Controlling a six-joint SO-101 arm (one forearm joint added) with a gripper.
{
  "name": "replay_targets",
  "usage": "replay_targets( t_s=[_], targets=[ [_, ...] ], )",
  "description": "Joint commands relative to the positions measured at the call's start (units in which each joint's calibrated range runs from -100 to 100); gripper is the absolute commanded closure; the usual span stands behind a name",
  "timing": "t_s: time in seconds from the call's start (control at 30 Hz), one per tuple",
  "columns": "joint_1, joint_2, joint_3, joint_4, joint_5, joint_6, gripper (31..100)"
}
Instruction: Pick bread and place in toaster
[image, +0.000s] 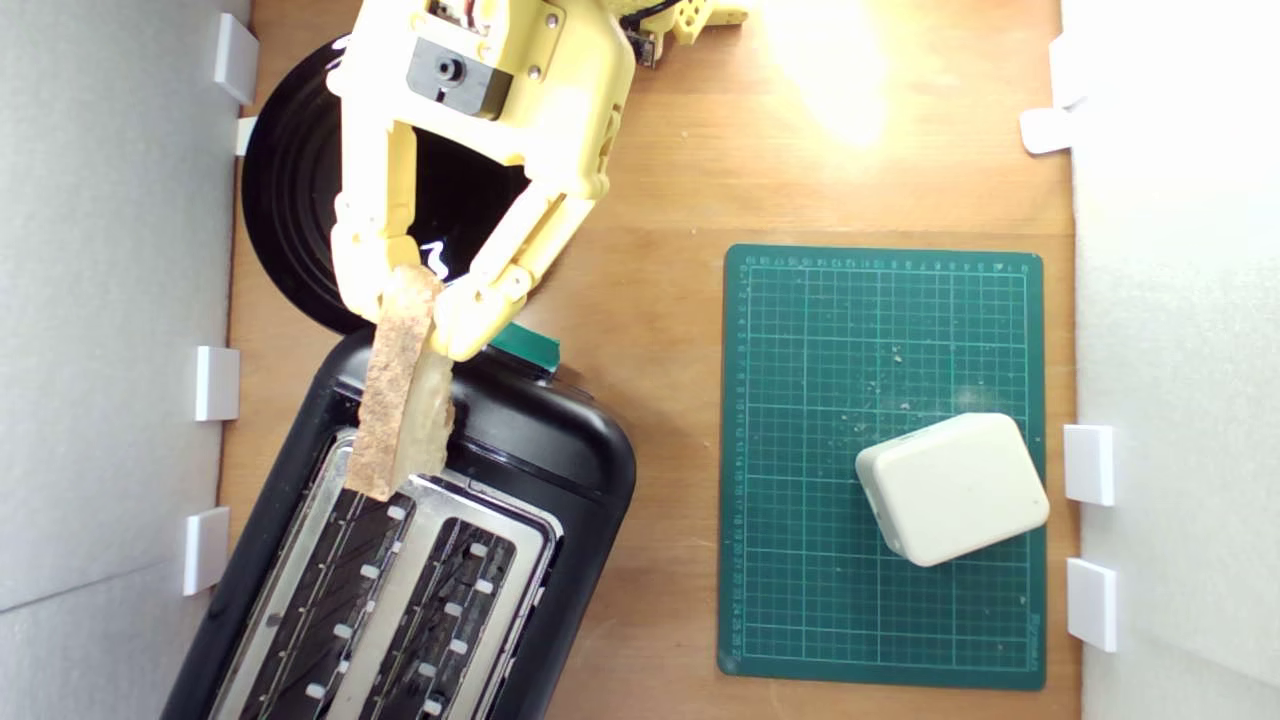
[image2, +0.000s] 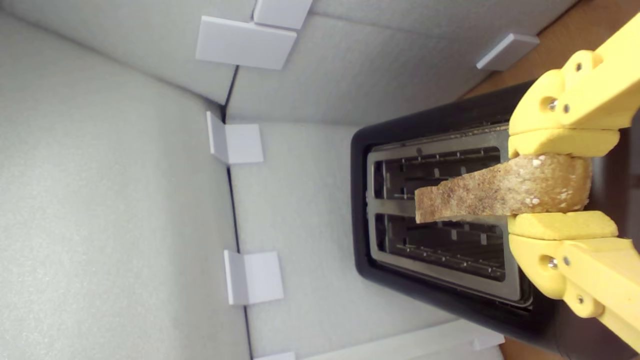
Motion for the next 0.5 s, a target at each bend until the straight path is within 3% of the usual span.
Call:
replay_targets(
  t_s=[0.0, 0.47],
  targets=[
    [0.89, 0.42, -5.46, -0.10, 0.04, 0.30, 75.5],
    [0.97, 4.58, -9.81, 2.52, -0.13, 0.46, 75.6]
  ],
)
